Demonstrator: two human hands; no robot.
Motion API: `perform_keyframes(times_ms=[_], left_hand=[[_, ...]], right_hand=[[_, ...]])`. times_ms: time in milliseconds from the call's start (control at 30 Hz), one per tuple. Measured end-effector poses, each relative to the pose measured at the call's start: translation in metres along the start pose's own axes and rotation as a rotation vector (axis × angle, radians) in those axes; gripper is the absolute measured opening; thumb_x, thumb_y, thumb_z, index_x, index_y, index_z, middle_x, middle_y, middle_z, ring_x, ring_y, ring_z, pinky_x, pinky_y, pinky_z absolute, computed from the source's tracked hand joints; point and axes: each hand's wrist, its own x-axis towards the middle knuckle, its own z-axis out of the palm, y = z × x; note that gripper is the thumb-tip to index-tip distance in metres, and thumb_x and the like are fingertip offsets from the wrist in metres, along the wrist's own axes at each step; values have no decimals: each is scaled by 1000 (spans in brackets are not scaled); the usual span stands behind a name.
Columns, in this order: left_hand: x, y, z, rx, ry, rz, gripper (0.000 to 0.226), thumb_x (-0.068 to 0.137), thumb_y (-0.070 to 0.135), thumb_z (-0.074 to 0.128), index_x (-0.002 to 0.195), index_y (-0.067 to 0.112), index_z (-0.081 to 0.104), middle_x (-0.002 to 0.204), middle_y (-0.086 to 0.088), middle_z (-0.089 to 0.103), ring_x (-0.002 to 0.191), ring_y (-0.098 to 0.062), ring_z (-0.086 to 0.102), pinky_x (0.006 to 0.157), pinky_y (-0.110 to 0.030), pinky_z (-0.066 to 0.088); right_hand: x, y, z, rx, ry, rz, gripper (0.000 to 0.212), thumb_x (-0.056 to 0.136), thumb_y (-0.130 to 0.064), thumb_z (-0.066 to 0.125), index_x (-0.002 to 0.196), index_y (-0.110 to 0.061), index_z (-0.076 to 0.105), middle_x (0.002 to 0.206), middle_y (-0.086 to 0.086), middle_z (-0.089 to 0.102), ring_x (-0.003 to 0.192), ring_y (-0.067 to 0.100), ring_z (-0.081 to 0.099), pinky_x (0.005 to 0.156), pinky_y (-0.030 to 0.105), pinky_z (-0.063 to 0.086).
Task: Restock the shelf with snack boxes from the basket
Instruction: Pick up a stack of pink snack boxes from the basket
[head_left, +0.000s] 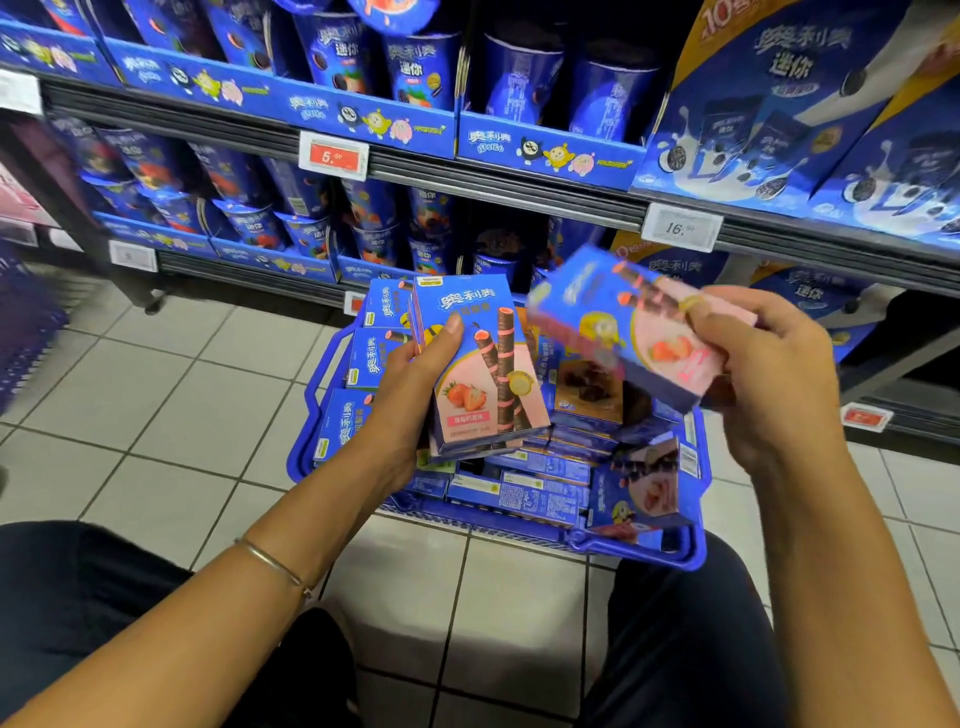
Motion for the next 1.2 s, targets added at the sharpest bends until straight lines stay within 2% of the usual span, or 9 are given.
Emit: perform_keyframes(times_ms=[100, 200, 333, 433, 667, 833, 1033, 1100, 1200], left_hand=[[-2, 1, 2, -2, -7, 9, 90, 75, 72, 71, 147, 20, 56, 126, -8, 77, 110, -31, 77, 95, -52, 62], [-4, 3, 3, 37, -13, 18, 102, 67, 84, 64, 148, 23, 54, 127, -6, 77, 108, -29, 78, 94, -50, 62], [-3, 2, -2, 85, -1, 64, 108, 56, 97, 51, 143, 33, 60, 131, 0, 75, 114, -27, 76, 107, -55, 55], [2, 1, -11, 121, 60, 71, 114, 48, 109, 41, 136, 41, 65, 133, 3, 74, 119, -26, 73, 108, -56, 54], [-2, 25, -36, 163, 170, 11, 104, 58, 108, 32, 131, 43, 66, 126, 2, 77, 112, -24, 77, 98, -61, 59], [-42, 116, -21, 99, 205, -55, 87, 68, 99, 38, 117, 37, 76, 115, -3, 81, 107, -30, 78, 102, -62, 57], [-133, 283, 19, -14, 245, -48, 96, 56, 96, 51, 115, 25, 79, 108, -6, 82, 102, -28, 80, 95, -57, 61], [-174, 343, 33, -78, 196, -35, 87, 67, 100, 51, 109, 30, 82, 110, -5, 82, 101, -27, 80, 93, -50, 63], [-231, 428, 48, -180, 78, -7, 81, 83, 82, 43, 134, 26, 73, 127, -10, 77, 115, -33, 75, 100, -59, 59]], right_hand=[[-12, 3, 28, 327, -134, 131, 30, 93, -1, 59, 122, 3, 62, 99, 15, 74, 76, 19, 73, 61, 27, 56], [-31, 21, 63, 329, -226, 178, 30, 90, 6, 58, 120, 6, 64, 107, 26, 72, 87, 30, 69, 79, 39, 51], [-44, 46, 90, 115, -258, 134, 32, 81, -16, 72, 112, -9, 68, 91, 6, 75, 77, 22, 71, 68, 34, 55], [-43, 56, 104, 98, -371, 202, 37, 77, -29, 67, 113, -20, 68, 106, 7, 74, 97, 29, 71, 85, 50, 53], [-47, 47, 139, 52, -539, 316, 41, 82, -39, 62, 122, -41, 68, 132, 4, 66, 117, 23, 67, 95, 45, 50], [-63, -53, 159, 50, -517, 322, 32, 88, -29, 59, 112, -45, 72, 118, 0, 73, 112, 20, 69, 101, 45, 50], [-89, -251, 171, 71, -529, 286, 37, 86, -24, 59, 122, -33, 67, 110, -1, 74, 98, 20, 72, 79, 32, 55], [-103, -322, 176, 68, -539, 255, 34, 88, -24, 58, 120, -33, 65, 102, -6, 75, 88, 14, 72, 70, 25, 54], [-130, -419, 188, 24, -554, 220, 32, 86, -33, 58, 118, -38, 65, 108, -5, 76, 96, 18, 72, 77, 29, 55]])
